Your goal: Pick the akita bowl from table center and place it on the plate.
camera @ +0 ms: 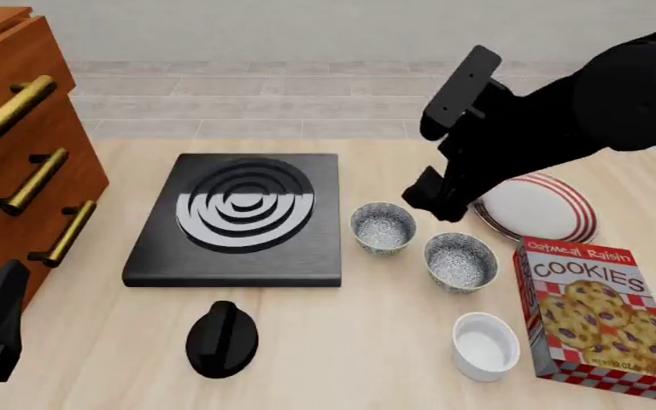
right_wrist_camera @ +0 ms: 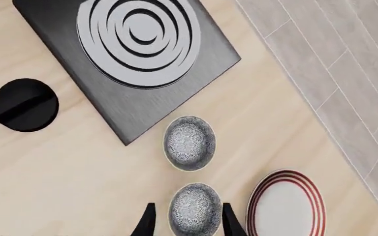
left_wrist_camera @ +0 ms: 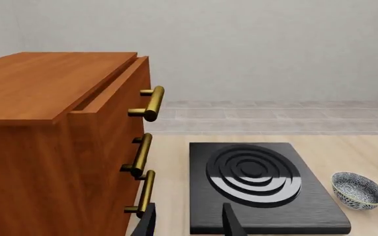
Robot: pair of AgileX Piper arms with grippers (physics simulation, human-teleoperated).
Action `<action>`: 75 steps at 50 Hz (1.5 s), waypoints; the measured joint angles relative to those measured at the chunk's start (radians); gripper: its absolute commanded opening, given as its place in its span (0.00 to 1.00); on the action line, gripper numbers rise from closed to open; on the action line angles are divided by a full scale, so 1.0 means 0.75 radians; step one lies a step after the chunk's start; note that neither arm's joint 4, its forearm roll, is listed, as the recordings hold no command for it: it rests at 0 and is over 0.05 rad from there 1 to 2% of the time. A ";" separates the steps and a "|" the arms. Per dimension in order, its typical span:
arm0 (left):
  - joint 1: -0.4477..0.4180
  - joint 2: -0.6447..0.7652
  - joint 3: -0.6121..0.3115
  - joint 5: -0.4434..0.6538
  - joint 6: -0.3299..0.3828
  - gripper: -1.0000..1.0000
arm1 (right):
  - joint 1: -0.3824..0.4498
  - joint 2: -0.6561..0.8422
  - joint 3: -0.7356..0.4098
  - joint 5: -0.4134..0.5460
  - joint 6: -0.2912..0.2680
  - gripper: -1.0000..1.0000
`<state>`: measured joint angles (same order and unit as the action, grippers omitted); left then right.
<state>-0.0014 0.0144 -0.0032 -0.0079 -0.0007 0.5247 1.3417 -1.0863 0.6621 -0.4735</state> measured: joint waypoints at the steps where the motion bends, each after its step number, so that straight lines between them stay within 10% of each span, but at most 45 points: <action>1: 0.000 0.000 0.000 0.000 0.000 1.00 | 0.002 0.013 -0.006 0.002 -0.007 1.00; 75: 0.000 0.003 0.001 -0.004 0.000 1.00 | 0.017 0.514 -0.015 -0.230 -0.262 1.00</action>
<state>-0.0015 0.0166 -0.0025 -0.0108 -0.0007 0.5372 1.7272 -1.0974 0.4894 -0.6702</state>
